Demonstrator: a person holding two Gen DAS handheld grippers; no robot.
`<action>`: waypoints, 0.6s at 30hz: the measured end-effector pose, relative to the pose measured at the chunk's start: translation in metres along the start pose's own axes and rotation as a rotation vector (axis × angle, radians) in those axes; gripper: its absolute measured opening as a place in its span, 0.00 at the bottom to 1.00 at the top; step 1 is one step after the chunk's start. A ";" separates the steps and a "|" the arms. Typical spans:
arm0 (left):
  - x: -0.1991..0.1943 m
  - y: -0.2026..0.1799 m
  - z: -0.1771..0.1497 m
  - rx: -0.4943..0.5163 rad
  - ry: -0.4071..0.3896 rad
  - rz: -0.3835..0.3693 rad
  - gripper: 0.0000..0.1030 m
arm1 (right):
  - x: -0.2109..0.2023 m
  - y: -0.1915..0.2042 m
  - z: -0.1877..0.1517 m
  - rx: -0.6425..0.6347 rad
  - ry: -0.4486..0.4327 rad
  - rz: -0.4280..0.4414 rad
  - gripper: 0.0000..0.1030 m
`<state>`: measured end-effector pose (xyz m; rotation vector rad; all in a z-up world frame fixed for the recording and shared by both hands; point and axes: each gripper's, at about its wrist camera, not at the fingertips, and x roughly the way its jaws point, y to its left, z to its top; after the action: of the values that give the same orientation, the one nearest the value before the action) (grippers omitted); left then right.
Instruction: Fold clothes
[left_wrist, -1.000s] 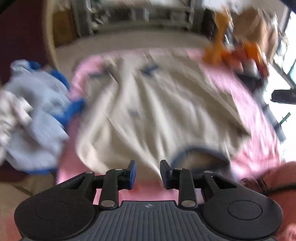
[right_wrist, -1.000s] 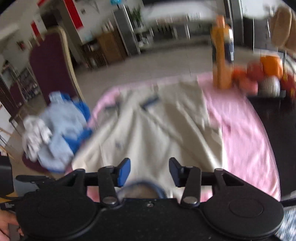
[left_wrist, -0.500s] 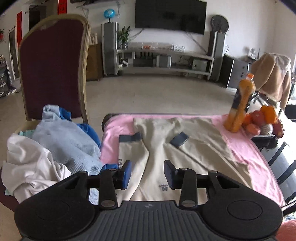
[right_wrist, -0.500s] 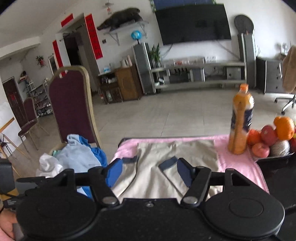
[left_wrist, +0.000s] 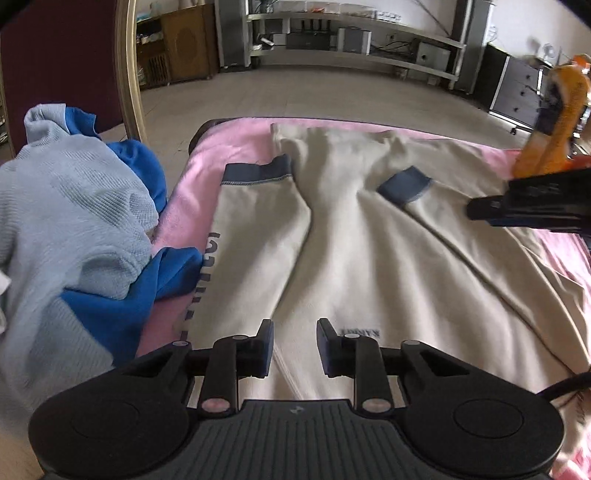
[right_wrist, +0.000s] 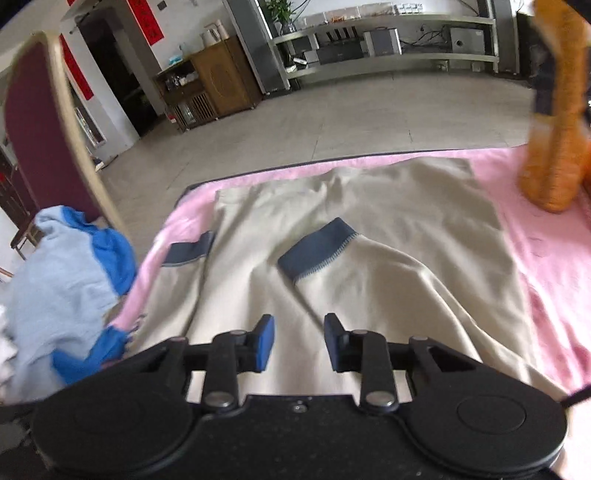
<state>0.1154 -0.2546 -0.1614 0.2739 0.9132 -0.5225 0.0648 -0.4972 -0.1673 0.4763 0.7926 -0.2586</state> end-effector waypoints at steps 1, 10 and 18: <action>0.004 0.001 0.002 -0.005 0.002 0.005 0.32 | 0.012 0.001 0.002 -0.009 0.010 0.001 0.31; 0.023 0.006 -0.003 -0.019 0.029 0.000 0.33 | 0.092 0.013 0.017 -0.094 0.093 -0.089 0.31; -0.003 -0.002 -0.001 0.007 -0.003 0.001 0.33 | 0.035 -0.008 0.026 -0.018 -0.070 -0.089 0.02</action>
<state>0.1127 -0.2549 -0.1598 0.2798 0.9083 -0.5253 0.1011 -0.5183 -0.1796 0.4128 0.7477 -0.3490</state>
